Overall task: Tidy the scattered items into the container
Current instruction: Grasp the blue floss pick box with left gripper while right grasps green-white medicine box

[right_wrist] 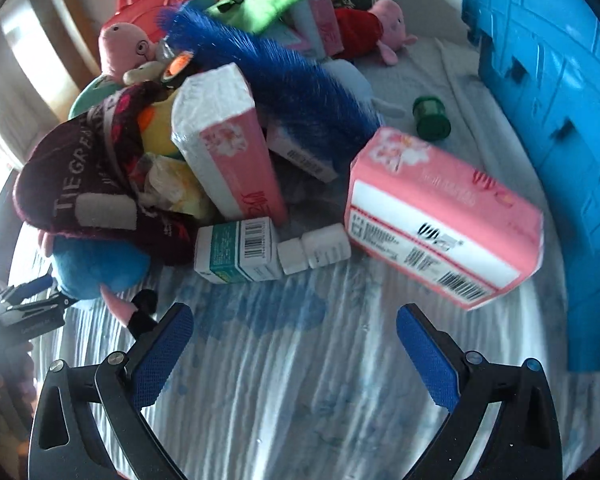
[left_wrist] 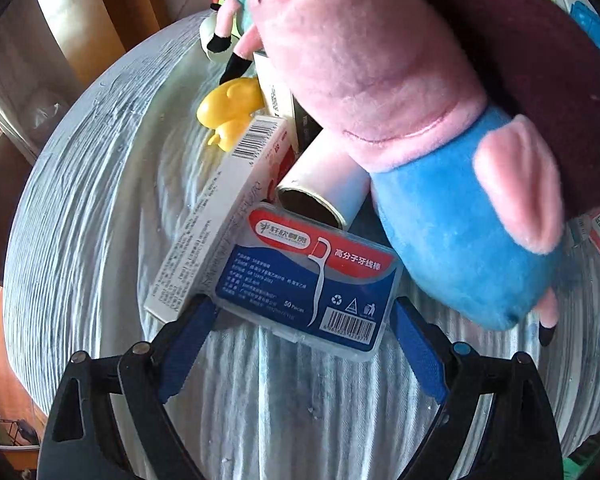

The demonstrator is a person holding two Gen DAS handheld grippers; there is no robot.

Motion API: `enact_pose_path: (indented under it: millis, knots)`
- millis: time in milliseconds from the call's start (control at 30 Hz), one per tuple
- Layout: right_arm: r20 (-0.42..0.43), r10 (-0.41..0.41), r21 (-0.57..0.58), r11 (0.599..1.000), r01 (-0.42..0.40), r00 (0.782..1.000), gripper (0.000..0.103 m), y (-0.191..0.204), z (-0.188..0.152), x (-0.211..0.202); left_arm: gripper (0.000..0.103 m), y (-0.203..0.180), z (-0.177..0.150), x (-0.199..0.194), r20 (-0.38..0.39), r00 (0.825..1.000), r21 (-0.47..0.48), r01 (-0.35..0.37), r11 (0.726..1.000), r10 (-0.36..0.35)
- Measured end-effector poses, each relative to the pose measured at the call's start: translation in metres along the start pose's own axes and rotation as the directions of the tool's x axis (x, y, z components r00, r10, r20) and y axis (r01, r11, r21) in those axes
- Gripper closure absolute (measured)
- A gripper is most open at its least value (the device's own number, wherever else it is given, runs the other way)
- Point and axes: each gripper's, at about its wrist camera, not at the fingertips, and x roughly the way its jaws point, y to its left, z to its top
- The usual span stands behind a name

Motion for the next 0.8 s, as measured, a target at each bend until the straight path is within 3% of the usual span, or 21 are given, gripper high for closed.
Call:
enact_pose_path:
  millis: [233,500,567,633,800]
  knots:
    - [0.023,-0.005,0.039,0.999,0.004,1.0,0.0,0.02,0.002,0.022,0.012,0.002,0.002,0.012,0.034,0.999,0.081,0.005,0.997,-0.007]
    - [0.076,-0.077,-0.028,0.996,0.079,0.994,0.003,0.044,0.01,0.046,0.006,0.003,0.009,0.018,0.059,0.998,0.062,0.022,0.998,-0.026]
    - [0.073,-0.088,-0.036,0.995,0.091,0.993,0.01,0.046,0.011,0.053,0.005,0.004,0.008,0.02,0.065,0.997,0.057,0.032,0.998,-0.036]
    - [0.066,-0.081,-0.042,0.996,0.084,0.994,0.042,0.049,0.011,0.058,0.005,0.003,0.005,0.02,0.08,0.996,0.06,0.032,0.998,-0.037]
    - [0.064,-0.103,-0.077,0.991,0.108,0.993,0.042,0.062,0.007,0.059,0.005,0.001,-0.005,0.015,0.094,0.995,0.06,0.025,0.998,-0.031]
